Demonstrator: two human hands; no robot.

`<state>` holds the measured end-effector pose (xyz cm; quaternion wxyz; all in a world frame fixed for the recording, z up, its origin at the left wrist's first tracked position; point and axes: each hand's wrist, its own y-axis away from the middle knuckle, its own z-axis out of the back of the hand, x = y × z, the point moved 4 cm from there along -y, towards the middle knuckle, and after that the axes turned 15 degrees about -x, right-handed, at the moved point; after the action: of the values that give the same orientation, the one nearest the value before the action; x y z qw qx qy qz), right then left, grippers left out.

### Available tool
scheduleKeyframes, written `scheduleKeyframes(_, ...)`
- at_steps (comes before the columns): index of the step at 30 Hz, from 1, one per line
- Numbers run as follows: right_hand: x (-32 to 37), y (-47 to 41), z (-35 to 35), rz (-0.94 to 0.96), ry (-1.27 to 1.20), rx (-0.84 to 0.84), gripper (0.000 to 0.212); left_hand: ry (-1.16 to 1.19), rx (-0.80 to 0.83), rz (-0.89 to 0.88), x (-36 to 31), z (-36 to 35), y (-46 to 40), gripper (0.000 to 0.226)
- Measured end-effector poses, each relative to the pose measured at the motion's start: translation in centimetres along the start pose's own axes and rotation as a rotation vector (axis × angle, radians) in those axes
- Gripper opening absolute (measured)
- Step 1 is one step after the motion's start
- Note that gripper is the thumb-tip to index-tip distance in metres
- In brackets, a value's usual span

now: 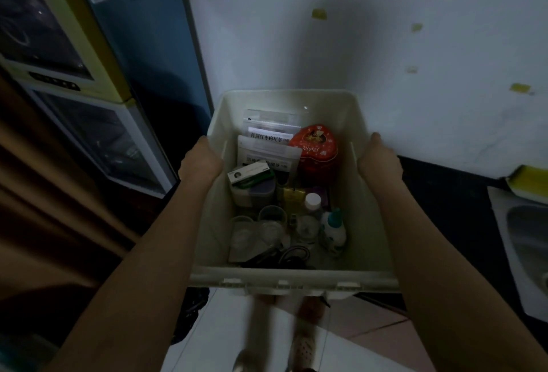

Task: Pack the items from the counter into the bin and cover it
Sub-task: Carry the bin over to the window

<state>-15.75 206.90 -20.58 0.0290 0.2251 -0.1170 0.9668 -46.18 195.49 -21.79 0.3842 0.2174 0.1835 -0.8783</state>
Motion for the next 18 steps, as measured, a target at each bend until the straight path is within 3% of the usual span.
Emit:
scheduleKeyframes(8,-1.6,6.1,2.2,-0.185,-0.153,0.044,0.028,0.107,0.073,-0.044,1.4,2.1,1.8,0.031)
scheduleKeyframes(12,-0.8,7.4,3.4,-0.191,-0.138,0.017,0.029,0.147,0.087,-0.019,2.2,3.1,2.2,0.035)
scheduleKeyframes(18,-0.5,8.4,4.6,-0.164,-0.158,0.038,0.013,0.161,0.087,0.015,2.5,4.6,3.6,0.033)
